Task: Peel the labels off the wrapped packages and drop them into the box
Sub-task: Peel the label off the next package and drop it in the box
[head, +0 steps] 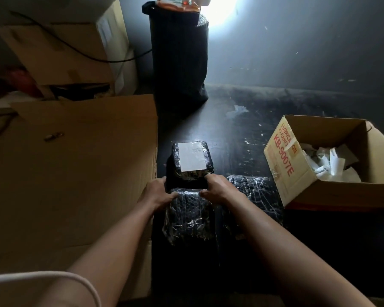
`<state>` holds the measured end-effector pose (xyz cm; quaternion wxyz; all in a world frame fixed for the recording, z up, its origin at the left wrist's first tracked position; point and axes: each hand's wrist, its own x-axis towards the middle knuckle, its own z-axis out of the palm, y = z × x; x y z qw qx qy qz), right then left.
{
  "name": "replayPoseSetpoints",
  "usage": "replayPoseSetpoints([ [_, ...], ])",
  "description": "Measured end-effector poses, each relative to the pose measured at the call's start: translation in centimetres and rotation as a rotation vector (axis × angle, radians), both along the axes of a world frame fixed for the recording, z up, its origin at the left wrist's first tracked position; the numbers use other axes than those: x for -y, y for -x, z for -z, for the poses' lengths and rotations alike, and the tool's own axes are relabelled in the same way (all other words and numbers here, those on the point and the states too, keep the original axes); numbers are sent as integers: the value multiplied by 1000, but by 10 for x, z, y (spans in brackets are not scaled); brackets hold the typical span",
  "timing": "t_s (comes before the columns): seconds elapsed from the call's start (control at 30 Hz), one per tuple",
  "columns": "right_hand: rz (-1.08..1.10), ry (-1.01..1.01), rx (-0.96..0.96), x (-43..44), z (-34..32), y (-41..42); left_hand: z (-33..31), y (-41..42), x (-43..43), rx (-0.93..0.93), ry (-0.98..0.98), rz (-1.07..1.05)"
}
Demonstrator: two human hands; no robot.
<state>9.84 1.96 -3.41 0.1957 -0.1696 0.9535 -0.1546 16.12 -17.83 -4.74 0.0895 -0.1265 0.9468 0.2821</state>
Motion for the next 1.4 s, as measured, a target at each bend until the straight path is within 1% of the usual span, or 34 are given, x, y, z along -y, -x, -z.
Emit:
replayPoseSetpoints([
  [0.17, 14, -47, -11, 0, -12, 41, -2, 37, 5, 20, 20, 35],
  [0.33, 7, -73, -4, 3, -9, 85, 10, 77, 9, 59, 15, 46],
  [0.53, -7, -79, 30, 19, 16, 130, 31, 113, 15, 122, -91, -3],
  [0.7, -16, -17, 10, 29, 36, 157, 51, 124, 6, 126, -217, -61],
  [0.87, 18, 53, -26, 33, 54, 179, 73, 129, 8, 95, -259, -91],
  [1.2, 84, 107, -107, 42, 66, 215, 80, 139, 19, 93, -315, -46],
  [1.3, 162, 165, -134, 45, 70, 217, 79, 138, 16, 85, -322, -53],
  [1.4, 255, 233, -114, 47, 73, 218, 80, 134, 11, 60, -332, -92],
])
